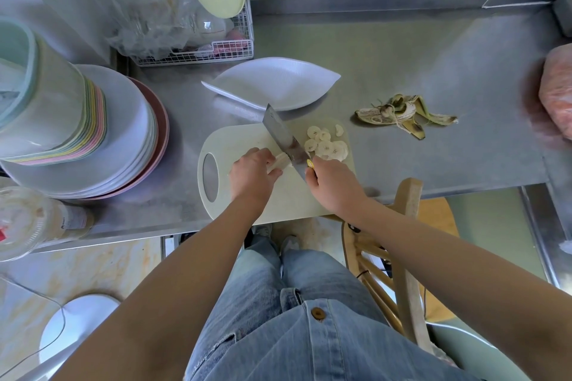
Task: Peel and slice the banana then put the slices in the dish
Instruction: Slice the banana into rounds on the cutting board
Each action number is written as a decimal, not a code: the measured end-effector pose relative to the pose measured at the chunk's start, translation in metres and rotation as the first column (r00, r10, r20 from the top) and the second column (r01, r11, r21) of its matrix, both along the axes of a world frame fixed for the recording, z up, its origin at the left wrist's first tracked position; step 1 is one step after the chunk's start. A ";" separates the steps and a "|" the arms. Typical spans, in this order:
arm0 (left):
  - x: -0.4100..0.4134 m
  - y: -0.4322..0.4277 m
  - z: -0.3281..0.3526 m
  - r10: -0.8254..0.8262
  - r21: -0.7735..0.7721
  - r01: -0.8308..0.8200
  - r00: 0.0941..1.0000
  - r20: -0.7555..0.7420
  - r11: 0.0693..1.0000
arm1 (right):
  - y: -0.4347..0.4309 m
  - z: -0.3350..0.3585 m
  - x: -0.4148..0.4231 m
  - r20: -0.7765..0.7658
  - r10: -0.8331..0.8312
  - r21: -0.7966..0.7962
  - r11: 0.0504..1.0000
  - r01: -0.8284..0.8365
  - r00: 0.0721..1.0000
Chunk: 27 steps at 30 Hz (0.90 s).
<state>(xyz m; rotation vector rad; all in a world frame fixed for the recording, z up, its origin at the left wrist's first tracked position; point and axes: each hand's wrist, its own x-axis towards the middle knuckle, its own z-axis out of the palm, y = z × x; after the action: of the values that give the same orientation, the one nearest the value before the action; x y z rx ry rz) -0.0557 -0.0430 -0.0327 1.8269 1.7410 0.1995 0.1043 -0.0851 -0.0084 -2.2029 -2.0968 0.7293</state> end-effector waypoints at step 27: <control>-0.007 -0.007 -0.003 0.024 -0.021 -0.024 0.999 0.047 1.000 | 0.000 0.009 0.000 0.015 0.004 0.007 1.000 -0.004 1.000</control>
<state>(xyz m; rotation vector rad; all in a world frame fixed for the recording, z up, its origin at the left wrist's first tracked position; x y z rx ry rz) -0.0624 -0.0502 -0.0356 1.7736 1.7268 0.2327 0.1039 -0.0853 0.0007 -2.2078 -2.1081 0.7076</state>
